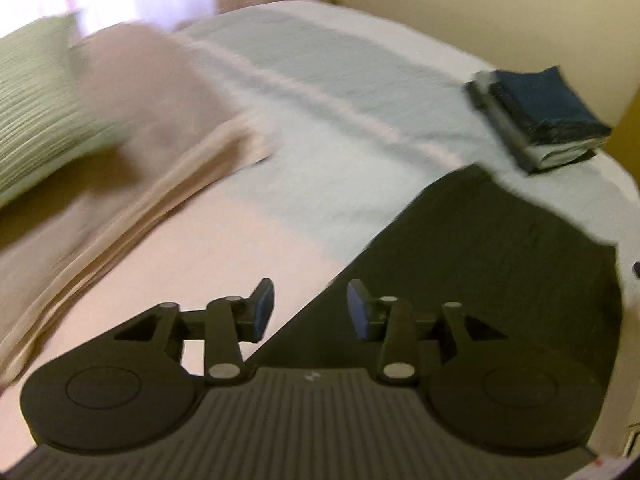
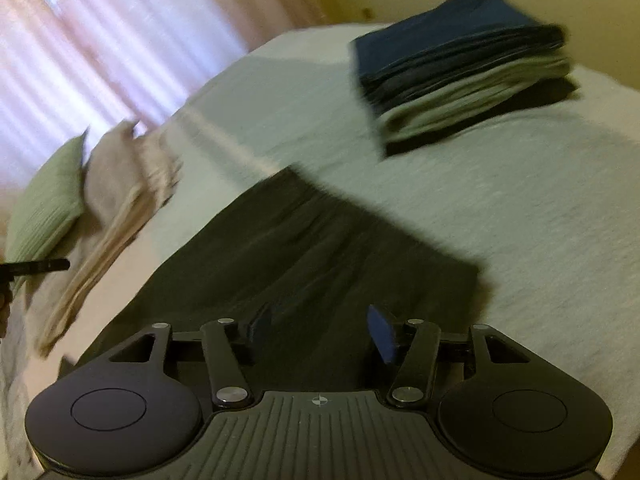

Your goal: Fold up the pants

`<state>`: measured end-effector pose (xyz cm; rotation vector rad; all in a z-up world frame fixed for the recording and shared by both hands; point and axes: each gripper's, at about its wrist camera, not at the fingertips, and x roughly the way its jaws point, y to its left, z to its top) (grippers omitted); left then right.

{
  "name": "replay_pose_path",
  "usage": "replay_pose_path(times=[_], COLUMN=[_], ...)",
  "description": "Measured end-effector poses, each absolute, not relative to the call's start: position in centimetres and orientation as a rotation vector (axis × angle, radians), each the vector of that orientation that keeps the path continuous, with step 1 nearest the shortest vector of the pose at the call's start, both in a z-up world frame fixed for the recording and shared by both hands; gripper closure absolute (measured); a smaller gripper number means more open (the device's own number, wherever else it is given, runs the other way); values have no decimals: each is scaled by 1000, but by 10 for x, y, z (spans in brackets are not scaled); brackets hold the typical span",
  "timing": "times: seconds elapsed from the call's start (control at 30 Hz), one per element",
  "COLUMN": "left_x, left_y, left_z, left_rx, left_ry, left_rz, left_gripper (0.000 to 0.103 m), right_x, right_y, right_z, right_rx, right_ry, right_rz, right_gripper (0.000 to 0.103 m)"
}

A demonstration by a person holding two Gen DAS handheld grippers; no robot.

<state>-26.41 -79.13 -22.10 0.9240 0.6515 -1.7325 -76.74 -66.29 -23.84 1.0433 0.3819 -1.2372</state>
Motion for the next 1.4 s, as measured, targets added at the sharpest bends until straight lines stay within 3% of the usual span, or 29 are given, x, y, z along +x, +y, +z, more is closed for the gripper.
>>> replay_pose_path(times=[0.13, 0.4, 0.57, 0.77, 0.9, 0.93, 1.0, 1.03, 1.07, 1.4], left_x=[-170, -31, 4, 17, 26, 26, 28, 28, 28, 31], left_y=[-730, -622, -605, -616, -636, -640, -645, -647, -648, -629], left_z=[-224, -273, -314, -362, -383, -388, -395, -396, -396, -340], left_rx=[939, 1081, 1197, 1415, 1468, 1490, 1517, 1527, 1535, 1458], left_ry=[652, 608, 458, 131, 61, 50, 52, 60, 68, 145], left_rz=[-1615, -1558, -1622, -1691, -1737, -1753, -1780, -1786, -1781, -1828], left_gripper=[50, 43, 33, 32, 32, 33, 48, 72, 83, 91], right_x=[-698, -529, -418, -317, -280, -273, -259, -252, -245, -214], right_y=[-648, -619, -607, -622, -650, -659, -675, -680, -684, -760], right_z=[-240, -248, -261, -285, -317, -324, -337, -342, -347, -383], right_rx=[1010, 867, 647, 273, 53, 22, -62, -115, -167, -285], right_ry=[458, 612, 765, 954, 1056, 1072, 1099, 1118, 1134, 1274], right_rz=[-1127, -938, -770, -532, -402, -383, -342, -310, -274, -41], right_gripper=[50, 49, 49, 48, 48, 48, 48, 48, 48, 50])
